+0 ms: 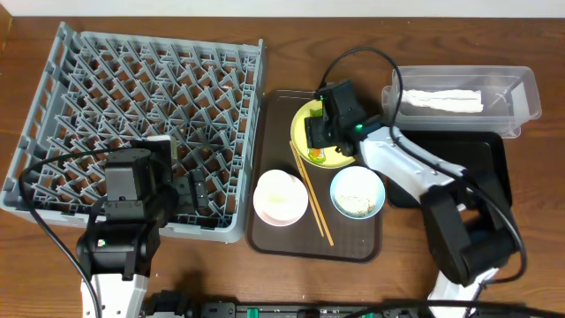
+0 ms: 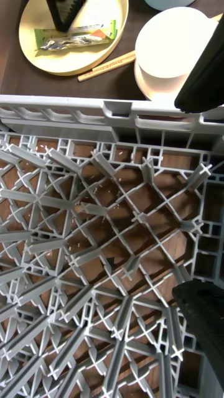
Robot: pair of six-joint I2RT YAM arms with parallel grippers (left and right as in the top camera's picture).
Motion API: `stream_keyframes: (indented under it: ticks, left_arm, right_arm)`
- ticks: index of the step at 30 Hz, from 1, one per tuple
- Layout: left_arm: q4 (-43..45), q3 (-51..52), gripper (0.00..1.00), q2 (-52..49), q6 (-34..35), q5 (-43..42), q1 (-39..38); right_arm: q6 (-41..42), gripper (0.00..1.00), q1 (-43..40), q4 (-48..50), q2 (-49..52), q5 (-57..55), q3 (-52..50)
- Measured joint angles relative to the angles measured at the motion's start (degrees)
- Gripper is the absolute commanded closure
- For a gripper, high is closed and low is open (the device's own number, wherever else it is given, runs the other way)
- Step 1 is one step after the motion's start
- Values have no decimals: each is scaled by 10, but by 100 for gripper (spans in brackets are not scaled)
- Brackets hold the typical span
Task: Sort waste into correct bins and load items into the dishwasher
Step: 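Drop the napkin into the clear plastic bin with the right gripper, then grasp the snack wrapper and drop it into the clear bin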
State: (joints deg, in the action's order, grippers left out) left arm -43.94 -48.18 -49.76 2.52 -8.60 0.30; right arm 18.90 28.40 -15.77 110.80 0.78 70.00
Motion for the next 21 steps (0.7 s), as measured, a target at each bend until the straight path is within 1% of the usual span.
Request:
stream_keyframes:
  ticks: [2, 4, 5, 6, 8, 9, 11, 14, 17, 21]
  left_arm:
    - [0, 0, 11, 0, 0, 0, 0]
    - [0, 0, 11, 0, 0, 0, 0]
    - [0, 0, 11, 0, 0, 0, 0]
    - [0, 0, 11, 0, 0, 0, 0]
    - [0, 0, 11, 0, 0, 0, 0]
    - [0, 0, 11, 0, 0, 0, 0]
    - [0, 0, 11, 0, 0, 0, 0]
    - [0, 0, 11, 0, 0, 0, 0]
    - [0, 0, 11, 0, 0, 0, 0]
    - [0, 0, 11, 0, 0, 0, 0]
  right_arm:
    - [15, 42, 3, 6, 14, -4, 0]
    - [26, 58, 5, 6, 29, -6, 0]
    - [32, 70, 7, 6, 34, -7, 0]
    - [35, 78, 8, 5, 40, -10, 0]
    - [40, 90, 11, 7, 39, -13, 0]
    - [42, 94, 12, 6, 39, -14, 0]
    - [47, 98, 12, 4, 38, -15, 0]
    - [50, 99, 5, -6, 19, -29, 0]
    - [50, 99, -17, -18, -32, -57, 0]
    - [65, 98, -80, -32, -127, -108, 1]
